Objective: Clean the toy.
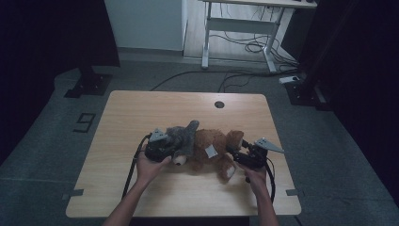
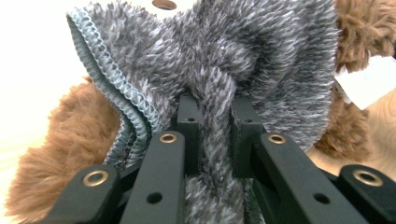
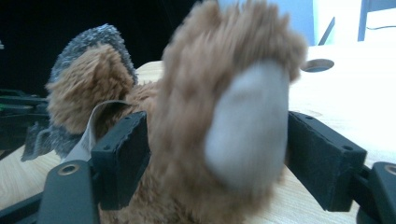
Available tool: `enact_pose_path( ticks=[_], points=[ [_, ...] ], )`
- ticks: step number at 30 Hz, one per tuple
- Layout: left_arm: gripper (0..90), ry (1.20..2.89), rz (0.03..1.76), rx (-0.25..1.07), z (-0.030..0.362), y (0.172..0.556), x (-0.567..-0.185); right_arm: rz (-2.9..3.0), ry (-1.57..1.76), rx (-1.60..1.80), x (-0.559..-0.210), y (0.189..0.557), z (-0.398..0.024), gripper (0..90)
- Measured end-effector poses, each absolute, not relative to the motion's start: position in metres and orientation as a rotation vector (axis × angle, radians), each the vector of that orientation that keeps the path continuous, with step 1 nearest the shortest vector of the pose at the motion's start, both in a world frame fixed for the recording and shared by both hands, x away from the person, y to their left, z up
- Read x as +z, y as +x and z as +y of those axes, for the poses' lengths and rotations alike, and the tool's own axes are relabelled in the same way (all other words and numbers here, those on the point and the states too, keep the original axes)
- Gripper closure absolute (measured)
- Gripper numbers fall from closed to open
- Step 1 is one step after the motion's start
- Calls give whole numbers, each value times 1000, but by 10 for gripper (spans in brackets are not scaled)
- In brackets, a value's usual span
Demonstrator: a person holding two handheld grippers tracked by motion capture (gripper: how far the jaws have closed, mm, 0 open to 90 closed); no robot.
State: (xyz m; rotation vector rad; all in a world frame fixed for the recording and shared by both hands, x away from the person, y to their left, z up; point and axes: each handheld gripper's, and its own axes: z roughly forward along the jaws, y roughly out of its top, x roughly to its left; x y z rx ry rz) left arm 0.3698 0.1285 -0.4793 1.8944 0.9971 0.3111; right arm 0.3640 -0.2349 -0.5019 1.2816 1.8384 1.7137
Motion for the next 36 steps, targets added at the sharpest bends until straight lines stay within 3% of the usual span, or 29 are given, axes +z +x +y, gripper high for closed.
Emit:
enact_pose_path(
  ticks=[2,3,7,18,23,28,33,36],
  points=[
    [773,1895,991,308,130,366,-480,1860,1227,1678,-501,362,-232,392],
    [772,1891,989,301,131,363,-480,1878,1154,1628,-502,359,-231,507],
    [766,1888,988,276,134,359,-474,1915,1101,1600,-504,356,-231,603],
    [756,1878,956,314,129,378,-417,1949,1014,1526,-508,350,-229,643],
    [753,1924,904,280,93,409,-384,1953,963,1544,-509,349,-230,644],
    [754,1977,884,193,59,423,-386,1954,956,1547,-510,349,-230,644],
    [754,2104,870,104,21,421,-422,1955,967,1546,-511,349,-231,643],
    [755,2131,859,124,17,415,-428,1956,981,1542,-511,350,-232,642]
  ],
)
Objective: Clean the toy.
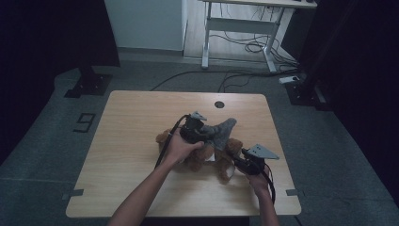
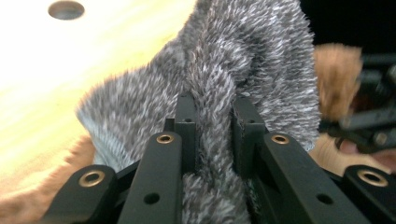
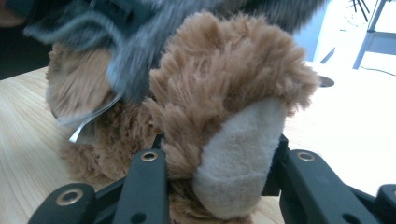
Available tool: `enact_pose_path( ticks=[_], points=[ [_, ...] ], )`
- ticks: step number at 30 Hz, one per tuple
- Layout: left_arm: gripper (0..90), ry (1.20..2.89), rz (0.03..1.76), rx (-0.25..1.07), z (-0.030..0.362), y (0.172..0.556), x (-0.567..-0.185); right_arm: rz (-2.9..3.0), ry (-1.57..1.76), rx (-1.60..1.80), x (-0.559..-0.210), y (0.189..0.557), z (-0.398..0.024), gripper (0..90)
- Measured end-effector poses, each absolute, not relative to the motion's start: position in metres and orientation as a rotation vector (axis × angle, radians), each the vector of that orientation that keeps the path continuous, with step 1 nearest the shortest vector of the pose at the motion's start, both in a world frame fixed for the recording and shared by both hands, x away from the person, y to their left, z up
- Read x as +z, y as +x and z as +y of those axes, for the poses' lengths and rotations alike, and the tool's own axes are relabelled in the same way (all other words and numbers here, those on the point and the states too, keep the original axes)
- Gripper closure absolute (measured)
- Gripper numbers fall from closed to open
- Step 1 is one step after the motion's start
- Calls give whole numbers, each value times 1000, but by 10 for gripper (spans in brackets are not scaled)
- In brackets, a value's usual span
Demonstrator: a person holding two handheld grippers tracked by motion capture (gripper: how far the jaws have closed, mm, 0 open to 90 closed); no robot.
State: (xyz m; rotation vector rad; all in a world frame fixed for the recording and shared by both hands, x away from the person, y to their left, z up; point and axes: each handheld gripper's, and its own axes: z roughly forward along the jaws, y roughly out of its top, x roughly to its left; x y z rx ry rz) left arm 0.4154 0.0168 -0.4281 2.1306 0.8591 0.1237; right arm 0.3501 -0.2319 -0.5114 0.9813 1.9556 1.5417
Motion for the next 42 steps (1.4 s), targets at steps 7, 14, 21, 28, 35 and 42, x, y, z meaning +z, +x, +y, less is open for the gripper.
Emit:
enact_pose_path(
  ticks=[7,14,21,28,35,42],
  points=[
    [764,2173,834,209,17,397,-433,1957,1011,1572,-513,352,-235,641],
    [771,2121,857,179,35,386,-448,1956,1035,1578,-516,354,-237,640],
    [774,2126,851,175,36,374,-451,1951,1046,1587,-518,355,-237,640],
    [772,2110,831,177,23,379,-438,1942,1025,1615,-518,354,-236,640],
    [771,2152,792,170,-13,382,-444,1946,1007,1616,-517,353,-237,640],
    [774,2091,856,111,12,391,-447,1949,1019,1627,-518,355,-239,641]
  ],
)
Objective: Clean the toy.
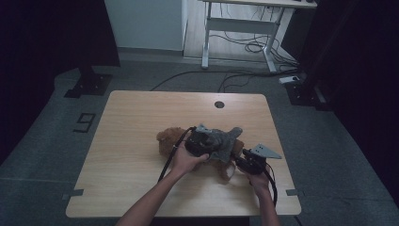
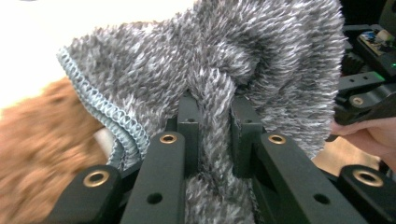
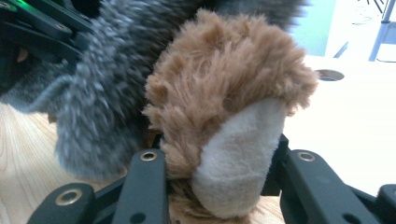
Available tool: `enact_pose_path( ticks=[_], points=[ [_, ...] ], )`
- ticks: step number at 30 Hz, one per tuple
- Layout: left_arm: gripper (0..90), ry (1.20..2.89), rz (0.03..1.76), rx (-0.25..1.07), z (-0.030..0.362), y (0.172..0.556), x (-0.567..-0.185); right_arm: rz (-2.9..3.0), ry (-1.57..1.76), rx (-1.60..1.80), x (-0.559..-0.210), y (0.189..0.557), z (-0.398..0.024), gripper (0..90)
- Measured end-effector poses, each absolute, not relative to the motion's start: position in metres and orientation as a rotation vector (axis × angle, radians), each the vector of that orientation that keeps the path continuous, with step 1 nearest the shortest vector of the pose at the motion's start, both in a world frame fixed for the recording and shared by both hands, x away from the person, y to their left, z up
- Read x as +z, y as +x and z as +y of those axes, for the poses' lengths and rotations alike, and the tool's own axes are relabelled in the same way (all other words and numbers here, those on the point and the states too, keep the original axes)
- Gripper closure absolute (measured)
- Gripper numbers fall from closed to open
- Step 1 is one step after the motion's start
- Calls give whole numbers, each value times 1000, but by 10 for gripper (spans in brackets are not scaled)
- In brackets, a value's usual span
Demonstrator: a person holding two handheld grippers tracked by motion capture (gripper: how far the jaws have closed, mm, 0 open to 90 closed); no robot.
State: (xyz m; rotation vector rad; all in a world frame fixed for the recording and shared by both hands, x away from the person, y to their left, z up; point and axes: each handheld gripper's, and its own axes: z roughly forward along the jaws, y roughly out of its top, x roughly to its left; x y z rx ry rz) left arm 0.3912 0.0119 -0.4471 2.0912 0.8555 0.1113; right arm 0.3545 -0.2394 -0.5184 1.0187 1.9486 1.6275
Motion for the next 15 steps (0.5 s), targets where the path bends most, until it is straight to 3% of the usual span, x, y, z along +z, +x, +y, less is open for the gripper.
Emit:
enact_pose_path(
  ticks=[5,15],
  points=[
    [774,2027,948,152,55,401,-443,1947,1031,1640,-521,356,-242,641],
    [775,1983,988,214,93,399,-435,1958,1048,1662,-526,358,-245,640]
  ],
)
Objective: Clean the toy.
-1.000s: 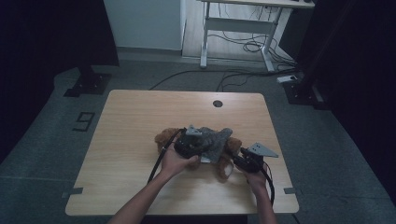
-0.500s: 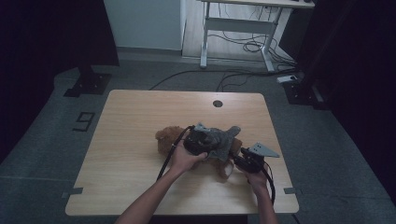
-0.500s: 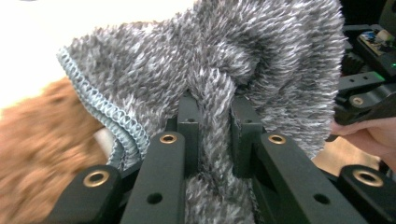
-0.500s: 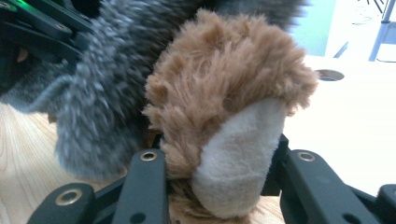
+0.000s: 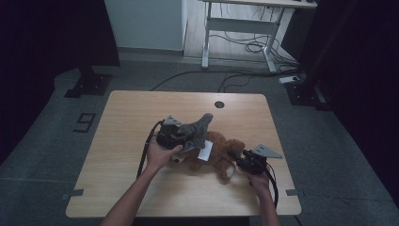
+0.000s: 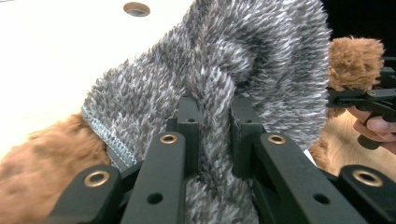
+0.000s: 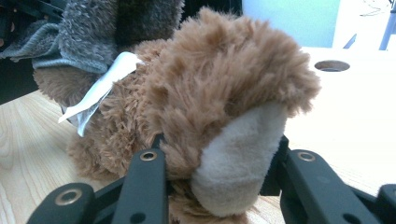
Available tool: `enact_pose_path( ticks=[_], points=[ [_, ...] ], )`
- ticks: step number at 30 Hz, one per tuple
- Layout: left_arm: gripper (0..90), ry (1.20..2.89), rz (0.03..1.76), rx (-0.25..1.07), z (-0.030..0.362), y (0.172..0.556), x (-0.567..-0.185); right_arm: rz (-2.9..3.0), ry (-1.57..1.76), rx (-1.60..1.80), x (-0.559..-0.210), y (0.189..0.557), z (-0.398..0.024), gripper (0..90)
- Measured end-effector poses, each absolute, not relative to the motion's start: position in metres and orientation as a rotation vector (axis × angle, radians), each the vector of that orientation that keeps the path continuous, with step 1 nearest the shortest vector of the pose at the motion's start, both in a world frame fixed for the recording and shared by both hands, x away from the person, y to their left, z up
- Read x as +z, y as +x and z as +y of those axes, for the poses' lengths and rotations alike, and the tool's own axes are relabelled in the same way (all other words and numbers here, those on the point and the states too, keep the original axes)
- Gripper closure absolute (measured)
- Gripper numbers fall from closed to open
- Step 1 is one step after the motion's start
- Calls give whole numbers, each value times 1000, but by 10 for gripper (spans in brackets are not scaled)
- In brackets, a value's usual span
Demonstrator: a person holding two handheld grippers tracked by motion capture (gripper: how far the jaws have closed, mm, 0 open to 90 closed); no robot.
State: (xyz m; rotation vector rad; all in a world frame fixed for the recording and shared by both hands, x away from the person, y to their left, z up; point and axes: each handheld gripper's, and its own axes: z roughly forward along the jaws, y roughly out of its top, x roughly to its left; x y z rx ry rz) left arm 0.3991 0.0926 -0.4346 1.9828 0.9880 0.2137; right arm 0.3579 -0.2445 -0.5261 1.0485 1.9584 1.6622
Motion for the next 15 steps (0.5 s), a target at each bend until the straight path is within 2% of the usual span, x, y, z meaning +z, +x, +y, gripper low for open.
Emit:
enact_pose_path(
  ticks=[5,9,10,15],
  points=[
    [775,1993,957,212,86,395,-429,1957,1054,1660,-526,358,-244,640],
    [774,2030,892,226,57,392,-417,1948,1071,1671,-527,359,-245,640],
    [774,2044,860,218,40,391,-414,1944,1066,1671,-526,358,-245,640],
    [773,2081,838,171,6,396,-419,1941,1057,1672,-525,357,-244,641]
  ],
)
